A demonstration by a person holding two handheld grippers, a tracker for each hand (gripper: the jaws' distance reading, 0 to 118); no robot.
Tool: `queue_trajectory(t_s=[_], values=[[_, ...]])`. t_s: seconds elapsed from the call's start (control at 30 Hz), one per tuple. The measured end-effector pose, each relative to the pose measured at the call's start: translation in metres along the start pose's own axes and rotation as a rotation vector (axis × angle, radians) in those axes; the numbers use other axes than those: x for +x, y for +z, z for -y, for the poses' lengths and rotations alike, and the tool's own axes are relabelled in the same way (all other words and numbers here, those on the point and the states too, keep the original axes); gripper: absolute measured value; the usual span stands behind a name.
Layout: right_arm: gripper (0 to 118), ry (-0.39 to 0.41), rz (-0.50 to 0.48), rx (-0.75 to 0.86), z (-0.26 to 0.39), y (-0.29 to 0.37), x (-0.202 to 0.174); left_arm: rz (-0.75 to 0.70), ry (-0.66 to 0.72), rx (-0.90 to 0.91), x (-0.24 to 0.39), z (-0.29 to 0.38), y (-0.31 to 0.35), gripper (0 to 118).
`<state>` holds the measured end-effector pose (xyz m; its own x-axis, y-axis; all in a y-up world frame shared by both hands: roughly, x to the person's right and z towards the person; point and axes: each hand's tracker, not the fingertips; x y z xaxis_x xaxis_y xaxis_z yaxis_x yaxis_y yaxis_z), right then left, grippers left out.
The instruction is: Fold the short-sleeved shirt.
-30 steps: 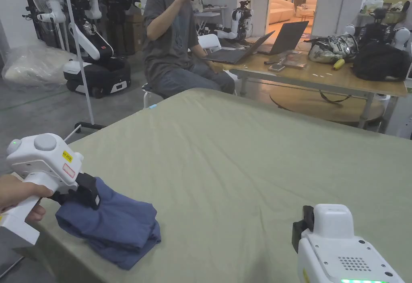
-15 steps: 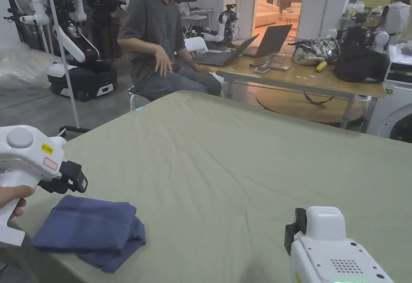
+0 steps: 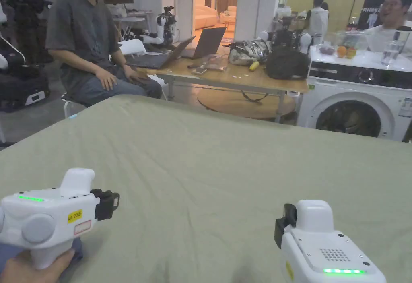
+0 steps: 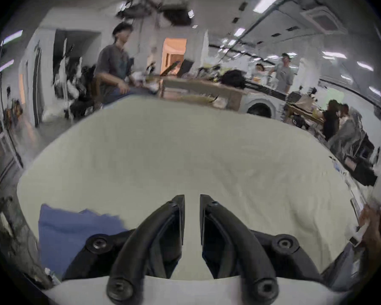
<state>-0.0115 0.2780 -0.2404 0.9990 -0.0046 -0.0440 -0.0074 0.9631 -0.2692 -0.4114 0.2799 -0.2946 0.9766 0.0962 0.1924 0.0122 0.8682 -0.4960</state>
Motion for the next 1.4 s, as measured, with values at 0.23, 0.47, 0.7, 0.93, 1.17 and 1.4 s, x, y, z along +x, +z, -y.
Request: queue_trajectory(t_s=[0.23, 0.47, 0.7, 0.93, 1.17, 1.4], values=[[0, -0.027, 0.101, 0.023, -0.007, 0.017, 0.047, 0.027, -0.037, 0.192, 0.092, -0.017, -0.005, 0], [0, -0.05, 0.174, 0.057, -0.008, 0.031, 0.078, 0.013, -0.082, 0.328, 0.166, -0.016, -0.01, 0], [0, -0.078, 0.238, 0.094, -0.002, 0.035, 0.089, -0.033, -0.038, 0.367, 0.186, -0.001, -0.017, 0], [0, -0.063, 0.265, 0.102, 0.006, 0.038, 0.092, -0.048, -0.017, 0.352, 0.179, 0.007, -0.017, 0], [0, -0.066, 0.271, 0.1, 0.008, 0.038, 0.094, -0.049, -0.028, 0.338, 0.18, 0.018, -0.02, 0], [0, -0.053, 0.275, 0.113, 0.005, 0.04, 0.091, -0.054, -0.03, 0.346, 0.179, 0.018, -0.018, 0]])
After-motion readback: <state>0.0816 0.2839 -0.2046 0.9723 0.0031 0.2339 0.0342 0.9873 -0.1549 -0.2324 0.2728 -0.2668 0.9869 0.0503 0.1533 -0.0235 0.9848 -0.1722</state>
